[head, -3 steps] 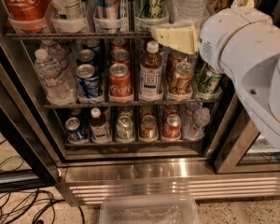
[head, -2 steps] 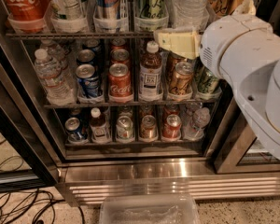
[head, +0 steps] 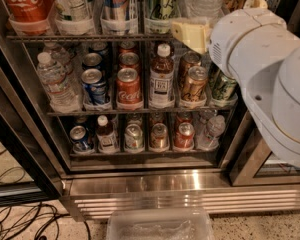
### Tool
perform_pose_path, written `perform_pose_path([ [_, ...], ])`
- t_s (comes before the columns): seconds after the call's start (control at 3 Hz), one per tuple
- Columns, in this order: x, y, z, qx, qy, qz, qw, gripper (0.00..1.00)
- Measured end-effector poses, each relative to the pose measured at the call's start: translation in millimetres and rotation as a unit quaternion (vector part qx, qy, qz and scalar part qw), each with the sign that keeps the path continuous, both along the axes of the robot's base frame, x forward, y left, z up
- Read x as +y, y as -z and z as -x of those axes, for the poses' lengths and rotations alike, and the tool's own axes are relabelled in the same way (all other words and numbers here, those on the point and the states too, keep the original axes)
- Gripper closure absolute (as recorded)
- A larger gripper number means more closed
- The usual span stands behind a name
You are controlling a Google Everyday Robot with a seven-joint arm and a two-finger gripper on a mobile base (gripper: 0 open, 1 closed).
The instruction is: Pick water bottle from top shelf of fridge
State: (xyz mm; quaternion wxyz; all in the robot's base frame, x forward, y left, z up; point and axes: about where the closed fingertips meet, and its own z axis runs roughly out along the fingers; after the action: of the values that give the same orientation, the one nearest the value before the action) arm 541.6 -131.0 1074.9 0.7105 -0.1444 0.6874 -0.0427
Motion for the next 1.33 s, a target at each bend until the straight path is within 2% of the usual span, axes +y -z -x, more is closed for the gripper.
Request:
perform_pose_path([
  [0.33,3.2,-11.2,-13.3,-0.025,0.011,-0.003,0.9996,0.33],
  [0.67,-0.2,-18.2,-23.0,-0.049,0.026,-0.003,0.9985,0.38],
  [1.0,-7.3,-19.8,-27.8,-0.064,0.045,-0.002,0.9970,0.36],
  [1.33,-16.4,-17.0,-36.5,-0.076,0.068,-0.002,0.9948,0.26],
])
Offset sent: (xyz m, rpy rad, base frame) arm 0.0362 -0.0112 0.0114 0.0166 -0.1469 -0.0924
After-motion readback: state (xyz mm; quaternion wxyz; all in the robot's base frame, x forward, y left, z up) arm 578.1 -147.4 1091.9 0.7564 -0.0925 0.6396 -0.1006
